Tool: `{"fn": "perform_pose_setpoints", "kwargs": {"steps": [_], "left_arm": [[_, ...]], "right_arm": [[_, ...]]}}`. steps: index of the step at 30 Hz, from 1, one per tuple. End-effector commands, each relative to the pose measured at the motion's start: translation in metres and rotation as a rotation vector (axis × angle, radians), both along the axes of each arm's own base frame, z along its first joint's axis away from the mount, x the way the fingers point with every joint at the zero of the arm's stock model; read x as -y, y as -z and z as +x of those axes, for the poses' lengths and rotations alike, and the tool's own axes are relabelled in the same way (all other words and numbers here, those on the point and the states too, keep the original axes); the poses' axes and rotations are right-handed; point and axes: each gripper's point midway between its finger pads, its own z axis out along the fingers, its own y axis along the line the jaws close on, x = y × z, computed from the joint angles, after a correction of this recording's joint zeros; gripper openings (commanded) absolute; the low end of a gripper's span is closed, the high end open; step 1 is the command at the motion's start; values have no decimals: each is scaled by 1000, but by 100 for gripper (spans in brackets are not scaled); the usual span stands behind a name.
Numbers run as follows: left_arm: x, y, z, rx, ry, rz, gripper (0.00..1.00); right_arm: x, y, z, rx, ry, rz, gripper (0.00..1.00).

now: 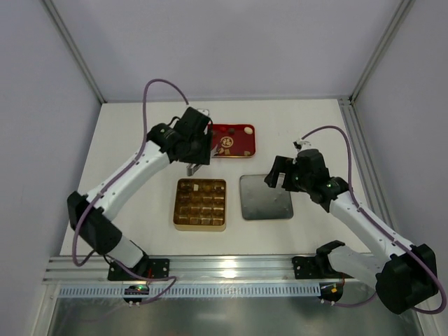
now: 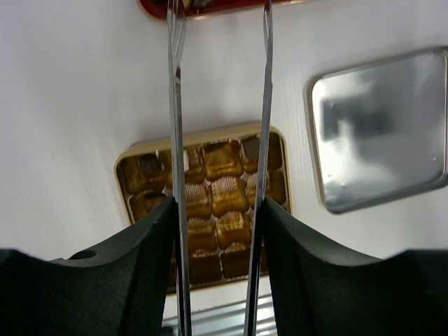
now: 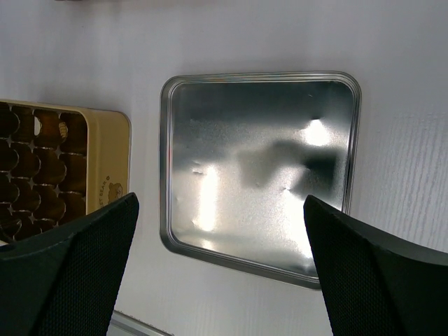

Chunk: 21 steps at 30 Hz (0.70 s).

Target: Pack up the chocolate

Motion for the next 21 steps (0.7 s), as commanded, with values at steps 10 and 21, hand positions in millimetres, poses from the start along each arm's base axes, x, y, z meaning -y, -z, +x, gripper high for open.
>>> {"fn": "perform_pose_setpoints", "kwargs": {"steps": [10, 21], "left_arm": [[55, 12, 69, 3, 119, -43, 47], [65, 48, 69, -82, 126, -45, 41]], "right_arm": [[7, -15, -6, 53, 5, -14, 100], [7, -13, -5, 49, 3, -18, 100]]}}
